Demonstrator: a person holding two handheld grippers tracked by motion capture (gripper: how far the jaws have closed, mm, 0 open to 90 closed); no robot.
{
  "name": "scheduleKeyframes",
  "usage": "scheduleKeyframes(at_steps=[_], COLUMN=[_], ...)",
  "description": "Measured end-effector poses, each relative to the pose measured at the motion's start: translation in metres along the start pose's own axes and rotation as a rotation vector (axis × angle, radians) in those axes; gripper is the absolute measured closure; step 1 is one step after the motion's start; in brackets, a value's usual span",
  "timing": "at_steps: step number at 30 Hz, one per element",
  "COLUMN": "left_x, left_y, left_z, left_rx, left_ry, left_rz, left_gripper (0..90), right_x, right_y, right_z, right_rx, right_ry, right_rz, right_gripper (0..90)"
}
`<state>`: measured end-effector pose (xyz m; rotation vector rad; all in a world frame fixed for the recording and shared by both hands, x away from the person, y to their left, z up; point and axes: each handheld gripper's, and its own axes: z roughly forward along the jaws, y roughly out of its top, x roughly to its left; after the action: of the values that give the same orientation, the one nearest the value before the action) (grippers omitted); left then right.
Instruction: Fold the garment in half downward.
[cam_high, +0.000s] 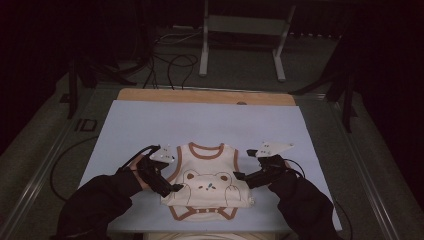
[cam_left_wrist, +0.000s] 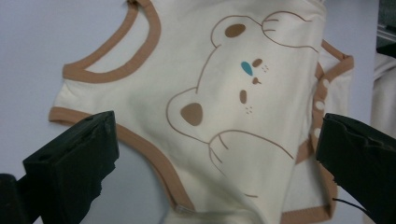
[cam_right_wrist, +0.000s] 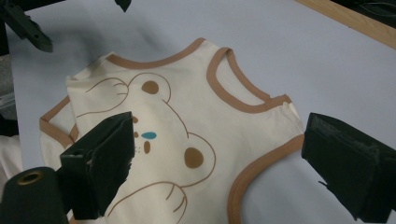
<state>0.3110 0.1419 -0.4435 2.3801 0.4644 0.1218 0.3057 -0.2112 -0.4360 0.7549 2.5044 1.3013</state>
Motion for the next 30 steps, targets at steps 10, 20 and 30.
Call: scheduleKeyframes(at_steps=[10,20,30], left_x=[0.023,0.048,0.063], left_y=[0.006,0.007,0.004], left_z=[0.011,0.029,0.040], left_rx=[-0.020,-0.025,-0.041], left_ry=[0.019,-0.008,0.024], left_rz=[-0.058,-0.093,-0.109], left_gripper=[0.0,0.0,0.0], right_x=[-0.016,-0.030,-0.045], right_y=[0.005,0.006,0.003], right_z=[0.013,0.033,0.049], right_rx=[0.019,0.054,0.095], right_ry=[-0.004,0.001,0.003], right_rz=[0.001,-0.001,0.023], right_gripper=[9.7,9.7,9.7])
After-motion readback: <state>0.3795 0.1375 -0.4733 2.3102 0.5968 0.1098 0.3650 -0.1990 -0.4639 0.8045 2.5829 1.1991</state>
